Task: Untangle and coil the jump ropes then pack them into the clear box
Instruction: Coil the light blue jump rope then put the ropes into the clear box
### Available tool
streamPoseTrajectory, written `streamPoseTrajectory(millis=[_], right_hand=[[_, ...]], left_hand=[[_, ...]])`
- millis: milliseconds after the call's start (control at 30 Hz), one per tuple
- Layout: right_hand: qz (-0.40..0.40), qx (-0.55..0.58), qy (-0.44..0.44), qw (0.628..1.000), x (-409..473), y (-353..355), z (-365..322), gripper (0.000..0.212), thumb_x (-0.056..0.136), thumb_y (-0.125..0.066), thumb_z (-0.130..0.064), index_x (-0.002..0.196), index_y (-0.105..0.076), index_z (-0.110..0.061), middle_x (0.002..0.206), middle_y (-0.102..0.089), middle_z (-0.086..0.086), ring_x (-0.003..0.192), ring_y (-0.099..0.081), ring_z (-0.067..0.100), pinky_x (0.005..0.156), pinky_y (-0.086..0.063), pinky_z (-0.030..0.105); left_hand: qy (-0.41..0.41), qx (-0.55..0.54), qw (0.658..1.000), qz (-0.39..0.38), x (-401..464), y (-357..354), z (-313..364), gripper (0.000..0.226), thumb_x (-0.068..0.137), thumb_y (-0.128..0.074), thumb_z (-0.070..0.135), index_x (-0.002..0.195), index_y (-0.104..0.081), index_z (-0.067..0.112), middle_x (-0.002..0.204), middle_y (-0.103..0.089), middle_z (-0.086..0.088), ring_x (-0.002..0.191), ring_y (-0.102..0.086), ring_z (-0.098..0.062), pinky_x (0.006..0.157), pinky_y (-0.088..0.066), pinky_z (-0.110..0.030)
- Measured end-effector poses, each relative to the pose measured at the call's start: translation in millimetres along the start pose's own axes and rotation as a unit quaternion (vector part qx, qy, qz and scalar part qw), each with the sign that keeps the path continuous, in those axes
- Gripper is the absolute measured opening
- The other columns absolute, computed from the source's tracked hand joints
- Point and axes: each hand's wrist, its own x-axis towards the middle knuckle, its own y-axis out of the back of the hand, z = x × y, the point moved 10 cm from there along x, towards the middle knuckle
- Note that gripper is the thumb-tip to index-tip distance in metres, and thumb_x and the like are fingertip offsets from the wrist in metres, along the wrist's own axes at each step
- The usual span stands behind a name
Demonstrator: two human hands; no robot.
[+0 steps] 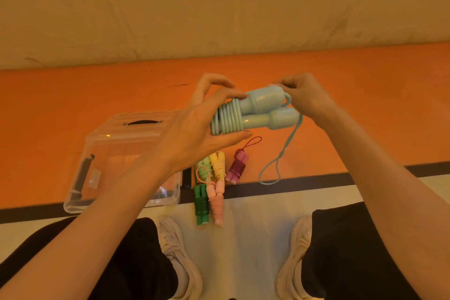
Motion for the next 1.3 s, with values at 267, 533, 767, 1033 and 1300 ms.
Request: streamPoseTrajectory(millis=[267,533,767,1033,1300], right_hand=[[-0.141,-0.063,-0.016,0.988,-24,-22,17,0.042,0.094,-0.04,0.012,0.057,-0.05,-0.005,0.059,-0.036,0.007,0.061,-0.022,0.017,0.056,-0.019,0.03],[-0.147,0.052,-0.029,0.987,-33,5,32,0.013,0.091,-0.061,-0.017,0.082,-0.07,-0.017,0.063,-0.061,-0.01,0.062,-0.052,0.003,0.063,-0.042,0.007],[-0.226,0.042,-0.057,0.972,-56,-4,38,0.009,0.077,-0.071,-0.017,0.082,-0.073,-0.009,0.077,-0.072,0.007,0.075,-0.064,0.01,0.071,-0.048,0.01],[-0.376,0.04,-0.035,0.925,-94,-38,3,0.005,0.071,-0.076,-0.018,0.075,-0.076,-0.016,0.081,-0.074,0.008,0.08,-0.067,0.011,0.079,-0.049,0.016],[-0.396,0.153,-0.004,0.906,-101,-34,-21,0.037,0.057,-0.083,-0.056,0.074,-0.077,-0.024,0.077,-0.074,0.003,0.088,-0.067,0.021,0.091,-0.051,0.034]], left_hand=[[0.014,-0.031,0.999,0.008,-4,-3,-3,0.056,0.083,-0.067,0.046,0.131,-0.05,0.02,0.117,-0.052,0.007,0.105,-0.052,-0.005,0.084,-0.046,-0.03],[0.073,-0.059,0.992,0.082,-6,15,-20,0.049,0.086,-0.061,0.051,0.124,-0.05,0.023,0.107,-0.056,0.008,0.087,-0.057,-0.014,0.07,-0.049,-0.045],[0.093,0.002,0.989,0.114,-11,18,-23,0.045,0.089,-0.062,0.047,0.124,-0.048,0.023,0.107,-0.052,0.011,0.084,-0.05,-0.008,0.066,-0.046,-0.037],[0.13,0.01,0.984,0.121,-11,11,-32,0.047,0.088,-0.065,0.039,0.125,-0.046,0.017,0.112,-0.046,0.009,0.09,-0.046,-0.007,0.071,-0.046,-0.042],[0.079,0.143,0.986,0.026,-6,-9,-26,0.056,0.089,-0.062,0.041,0.134,-0.043,0.014,0.125,-0.044,-0.003,0.089,-0.054,-0.023,0.059,-0.046,-0.041]])
